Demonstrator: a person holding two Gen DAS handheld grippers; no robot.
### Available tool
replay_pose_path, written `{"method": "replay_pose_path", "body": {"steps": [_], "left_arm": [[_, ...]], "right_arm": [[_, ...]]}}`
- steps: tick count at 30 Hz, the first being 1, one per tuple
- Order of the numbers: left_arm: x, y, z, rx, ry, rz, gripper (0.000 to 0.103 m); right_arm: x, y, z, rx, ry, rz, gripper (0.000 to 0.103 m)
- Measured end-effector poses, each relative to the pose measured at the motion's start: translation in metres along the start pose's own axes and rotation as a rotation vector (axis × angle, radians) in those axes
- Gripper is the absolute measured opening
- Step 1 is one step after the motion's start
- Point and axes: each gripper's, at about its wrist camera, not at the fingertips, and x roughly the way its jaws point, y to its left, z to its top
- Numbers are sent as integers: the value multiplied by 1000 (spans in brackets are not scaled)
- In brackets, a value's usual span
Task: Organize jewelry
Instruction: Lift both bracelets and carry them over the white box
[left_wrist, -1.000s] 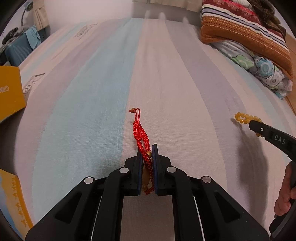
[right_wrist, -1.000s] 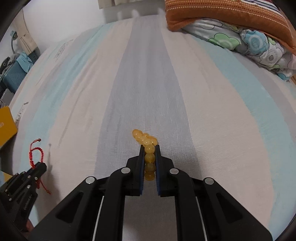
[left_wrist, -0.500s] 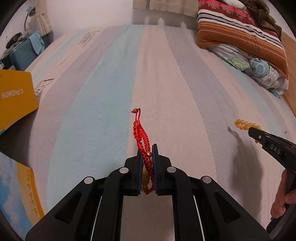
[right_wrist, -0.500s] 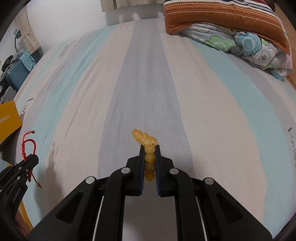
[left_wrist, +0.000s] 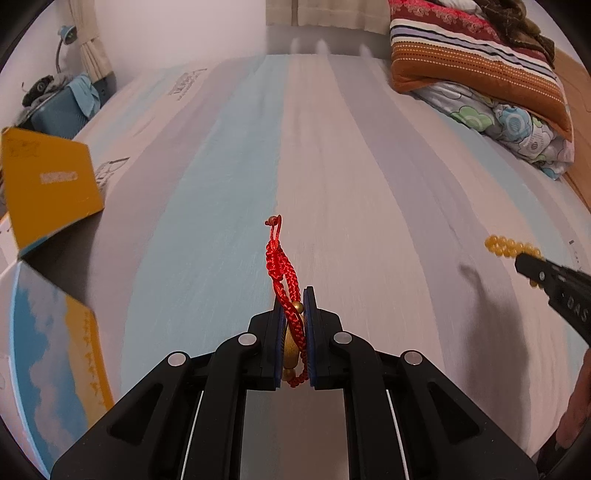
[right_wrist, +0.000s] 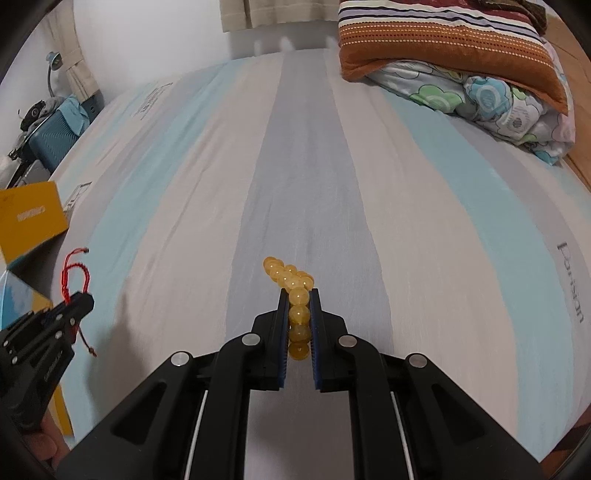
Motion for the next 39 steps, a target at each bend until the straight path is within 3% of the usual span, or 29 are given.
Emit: {"method": "replay_pose_path", "body": {"steps": [5,27,39], "left_arm": [[-12,2,-19,-12,19,-10,8],[-121,38,-81,-71,-28,-15,9],[-188,95,-98,-152,-75,-32,9]], "right_arm": [[-17,11,-19,-28,-2,-2,9],[-93,52,-79,-70,-1,40,9],[-140,112,-87,-98,-31,83,9]]}}
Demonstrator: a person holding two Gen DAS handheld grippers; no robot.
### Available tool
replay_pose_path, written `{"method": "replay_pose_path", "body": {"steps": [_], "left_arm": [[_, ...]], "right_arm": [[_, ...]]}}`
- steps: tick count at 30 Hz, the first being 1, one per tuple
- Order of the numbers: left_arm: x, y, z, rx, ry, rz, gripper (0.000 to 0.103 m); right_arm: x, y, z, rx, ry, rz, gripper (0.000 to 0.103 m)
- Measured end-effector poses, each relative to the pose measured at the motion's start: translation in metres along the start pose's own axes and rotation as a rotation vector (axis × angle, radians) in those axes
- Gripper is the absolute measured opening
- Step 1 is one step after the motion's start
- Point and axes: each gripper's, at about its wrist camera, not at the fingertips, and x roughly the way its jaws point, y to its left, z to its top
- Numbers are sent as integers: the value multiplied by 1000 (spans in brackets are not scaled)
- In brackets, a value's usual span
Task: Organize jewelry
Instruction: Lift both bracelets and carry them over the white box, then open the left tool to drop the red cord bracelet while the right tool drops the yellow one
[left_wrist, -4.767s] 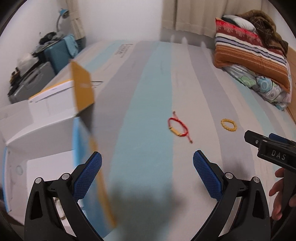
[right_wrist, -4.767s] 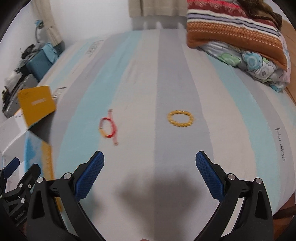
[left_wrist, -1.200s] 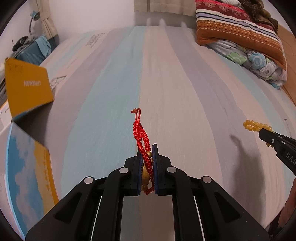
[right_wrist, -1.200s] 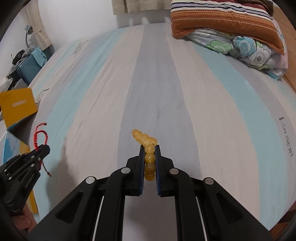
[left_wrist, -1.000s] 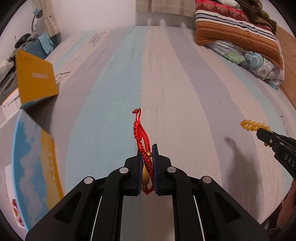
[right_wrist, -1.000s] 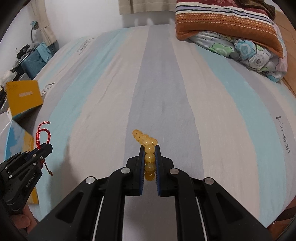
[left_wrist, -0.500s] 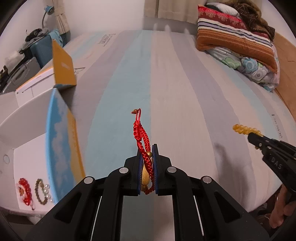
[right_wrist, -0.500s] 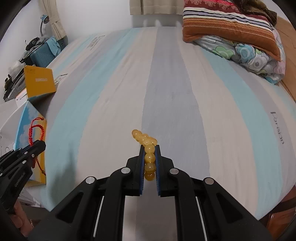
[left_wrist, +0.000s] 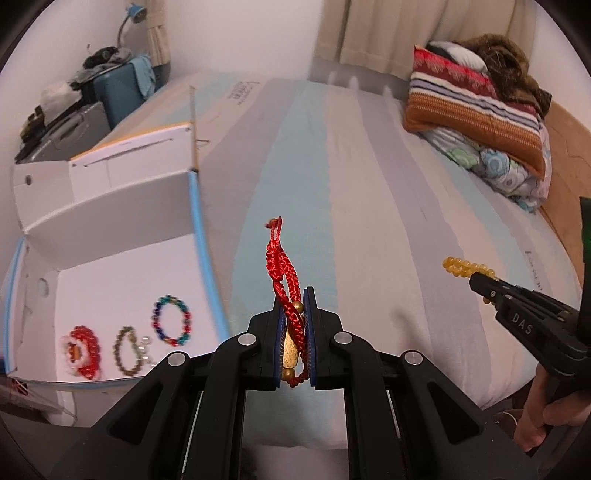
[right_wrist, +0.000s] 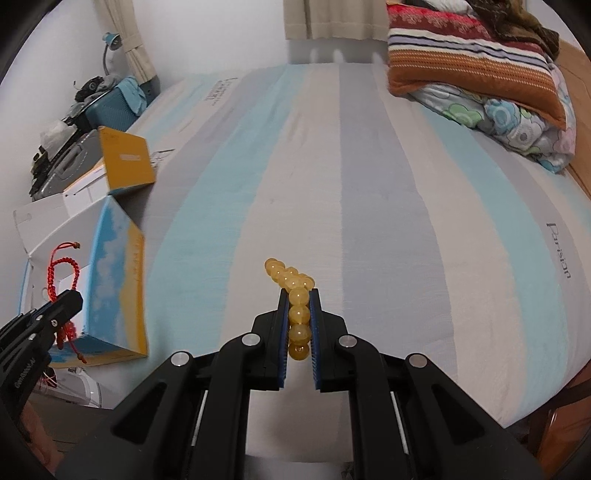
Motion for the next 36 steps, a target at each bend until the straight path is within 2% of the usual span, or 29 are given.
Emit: {"method": "replay_pose_path", "body": {"steps": [9,19,31,36], "left_arm": [[-35,61,0,-53,-20,58,9],[-61,164,-13,-158,-13,178,9],[-69,247,-28,-253,25,264,9],[-51,265,-30,-258,68,270,9]], "right_arm": [[-12,69,7,-62,-11,30,9],[-17,167,5,-161,-21,98,9],[-9,266,-8,-303,-18,176,9],[16,291,-15,-344,48,181,9]]}}
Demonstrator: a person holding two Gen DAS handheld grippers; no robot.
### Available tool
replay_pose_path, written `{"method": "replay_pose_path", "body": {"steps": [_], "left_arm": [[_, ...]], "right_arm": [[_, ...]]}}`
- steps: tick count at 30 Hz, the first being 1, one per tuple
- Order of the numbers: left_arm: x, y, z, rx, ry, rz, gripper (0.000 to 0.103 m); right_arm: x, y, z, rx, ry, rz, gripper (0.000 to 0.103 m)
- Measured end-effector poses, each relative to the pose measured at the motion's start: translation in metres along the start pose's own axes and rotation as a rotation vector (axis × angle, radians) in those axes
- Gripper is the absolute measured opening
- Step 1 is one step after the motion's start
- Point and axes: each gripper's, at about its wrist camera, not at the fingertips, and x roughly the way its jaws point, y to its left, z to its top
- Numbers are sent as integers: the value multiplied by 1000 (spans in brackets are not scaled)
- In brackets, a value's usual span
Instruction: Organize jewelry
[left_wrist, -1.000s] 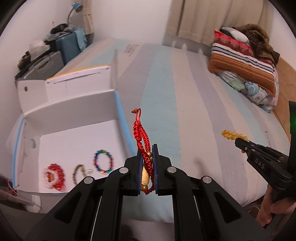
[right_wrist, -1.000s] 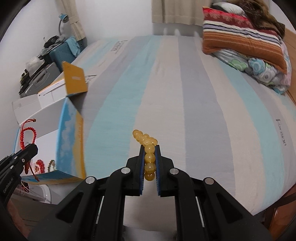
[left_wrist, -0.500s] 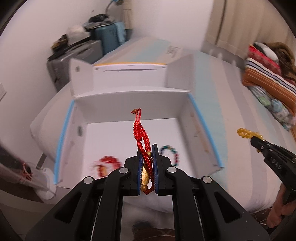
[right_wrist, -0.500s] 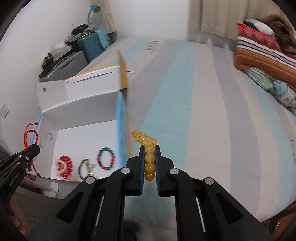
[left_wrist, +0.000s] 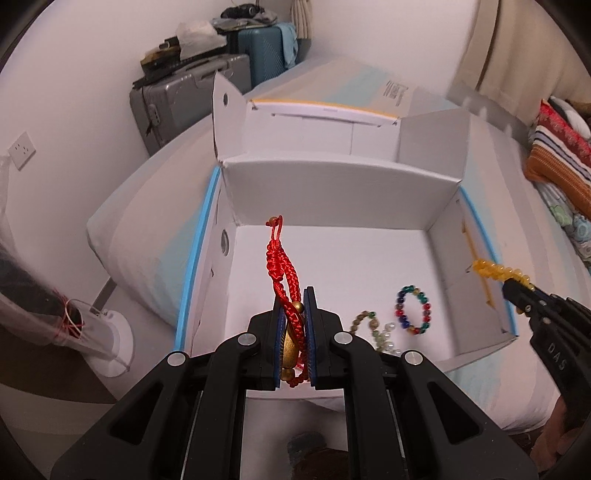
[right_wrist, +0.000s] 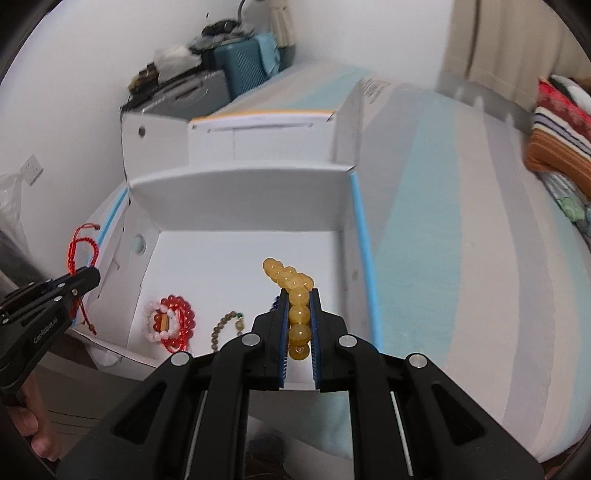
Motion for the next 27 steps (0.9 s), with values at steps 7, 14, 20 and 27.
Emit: {"method": "replay_pose_path", "body": {"steps": [7,14,20,27], "left_arm": [[42,1,4,8,85,3,9],[79,4,4,15,151,19,10],[74,10,0,4,119,41,31],[21,12,-6,-1,-28,62,84]], "right_arm": [[48,16,1,-32,111,-4,9],[82,28,-5,-60,183,-6,9],[76,27,-8,-45,142,-15,29],[27,16,-13,0,-24,-15,72]]}}
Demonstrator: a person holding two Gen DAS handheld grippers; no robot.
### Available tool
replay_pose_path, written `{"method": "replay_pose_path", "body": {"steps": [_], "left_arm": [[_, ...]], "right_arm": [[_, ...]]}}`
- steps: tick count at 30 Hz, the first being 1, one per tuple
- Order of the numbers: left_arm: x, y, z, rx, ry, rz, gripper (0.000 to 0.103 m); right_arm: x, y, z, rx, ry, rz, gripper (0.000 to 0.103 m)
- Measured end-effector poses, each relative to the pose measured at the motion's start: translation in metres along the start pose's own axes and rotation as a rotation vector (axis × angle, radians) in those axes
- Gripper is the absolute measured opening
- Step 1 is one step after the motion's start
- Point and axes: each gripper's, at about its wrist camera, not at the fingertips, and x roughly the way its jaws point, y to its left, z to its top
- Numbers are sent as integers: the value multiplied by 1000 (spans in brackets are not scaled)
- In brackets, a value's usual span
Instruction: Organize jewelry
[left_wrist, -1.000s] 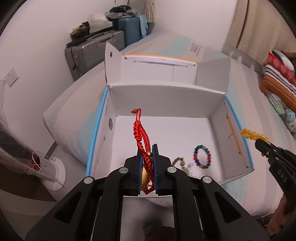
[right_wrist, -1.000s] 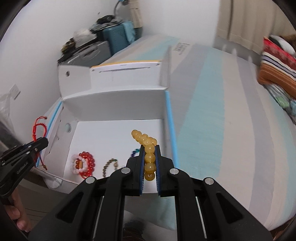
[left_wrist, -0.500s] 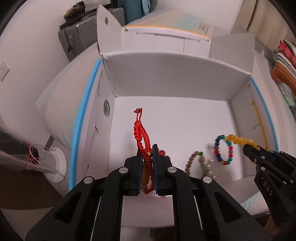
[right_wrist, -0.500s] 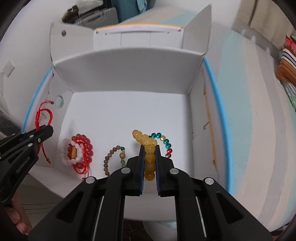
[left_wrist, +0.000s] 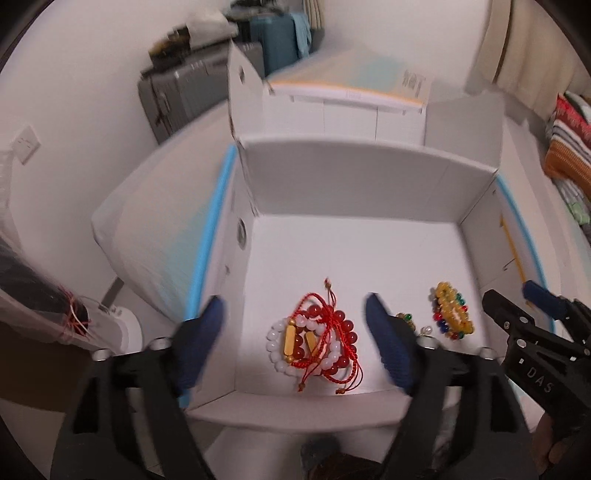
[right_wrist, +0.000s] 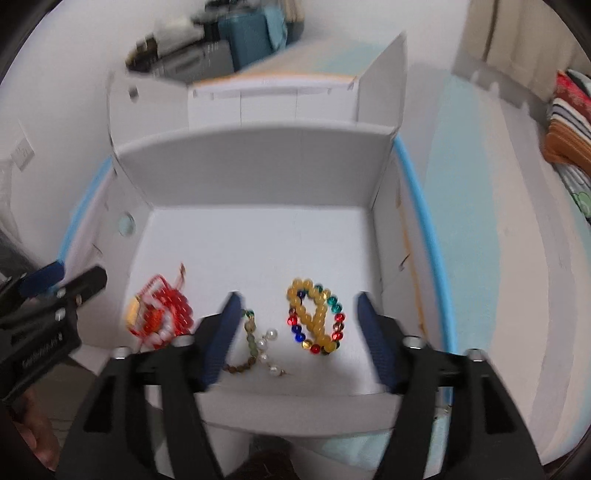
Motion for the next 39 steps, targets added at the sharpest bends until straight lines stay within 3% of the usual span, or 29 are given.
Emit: {"method": "replay_pose_path", "body": {"steps": [2,4,7,13,22,39], "left_arm": [[-15,-1,-3,1,-40,6,93],[-32,-1,-9,-3,-75,0,97],[-51,1,-19,-26,-108,-3,97],[-80,-3,-47,-23,-166,-35,97],[-88,-3,-81,-1,-156,-33,97],[-87,-1,-84,-3,-150,-33,97]], "right_arm": [[-16,-4,-1,10,-47,-9,84],[-31,-7,-8,18,-80,-15,88],[-47,-13,-16,32,-109,-30,95],[-77,-16,-45,35,-151,-71,95],[-93,-13,-71,31,-157,-68,95],[-88,-12,-75,38,-138,-63,95]]}}
